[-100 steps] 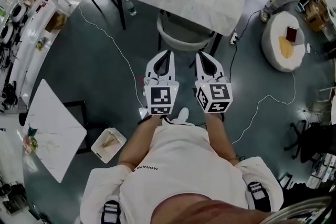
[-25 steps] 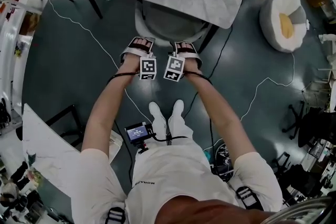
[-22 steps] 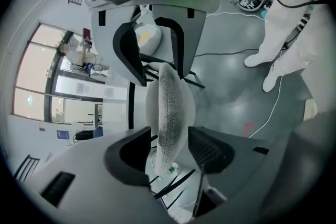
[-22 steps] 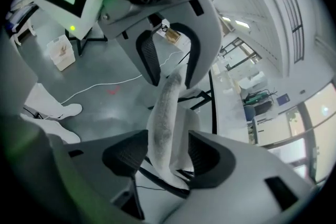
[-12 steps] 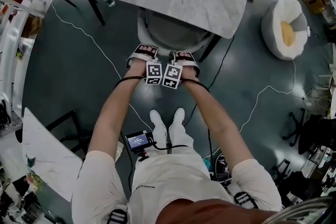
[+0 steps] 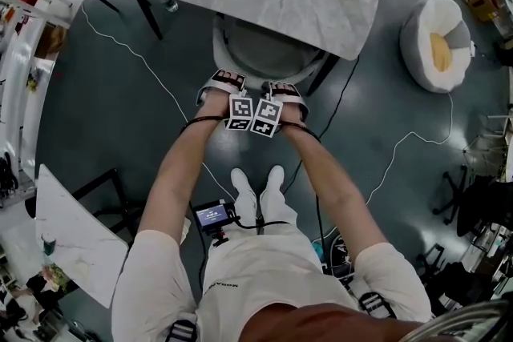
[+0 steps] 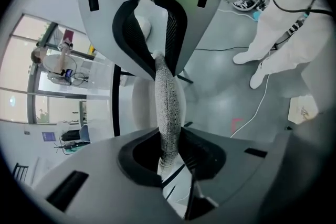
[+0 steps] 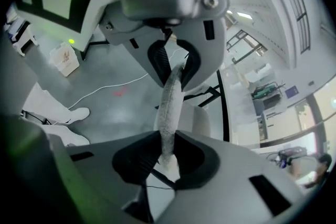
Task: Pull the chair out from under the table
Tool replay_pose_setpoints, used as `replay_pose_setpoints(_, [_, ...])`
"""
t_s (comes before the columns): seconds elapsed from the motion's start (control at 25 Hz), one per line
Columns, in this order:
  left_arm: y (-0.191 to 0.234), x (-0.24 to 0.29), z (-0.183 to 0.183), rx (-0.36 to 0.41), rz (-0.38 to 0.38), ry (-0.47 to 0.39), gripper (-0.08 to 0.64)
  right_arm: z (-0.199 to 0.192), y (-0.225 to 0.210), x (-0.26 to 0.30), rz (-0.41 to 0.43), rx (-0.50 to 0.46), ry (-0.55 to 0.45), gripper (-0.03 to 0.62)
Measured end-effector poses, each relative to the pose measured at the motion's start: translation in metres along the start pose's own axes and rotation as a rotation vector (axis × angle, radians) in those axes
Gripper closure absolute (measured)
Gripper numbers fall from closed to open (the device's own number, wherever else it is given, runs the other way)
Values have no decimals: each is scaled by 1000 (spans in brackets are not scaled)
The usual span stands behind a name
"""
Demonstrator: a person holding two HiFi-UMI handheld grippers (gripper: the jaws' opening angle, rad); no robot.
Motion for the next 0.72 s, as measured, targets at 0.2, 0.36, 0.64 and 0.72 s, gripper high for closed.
replay_pose_setpoints(0.2, [-3, -4, -1, 11, 9, -4, 479, 1, 2, -3, 4, 4, -7, 517])
replay_pose_setpoints(0.36, [-7, -8, 0, 7, 12, -3, 480, 1, 6, -5, -1, 7, -9, 518])
replay_pose_setpoints(0.64, [-14, -15, 3, 11, 4, -21, 483, 1, 13, -11, 18, 5, -20, 520])
replay_pose_setpoints(0.72, [-18, -18, 5, 8, 0, -22, 483, 0, 18, -13, 22, 1, -19, 522])
Point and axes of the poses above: the fingertips, and each gripper's own axes: x forward along the fingers, y to its left, z out of its top, the point moved 5 cm from there along -x, backward along the fingers, and after that the axes turned 12 degrees about x, right-handed, at the moved point
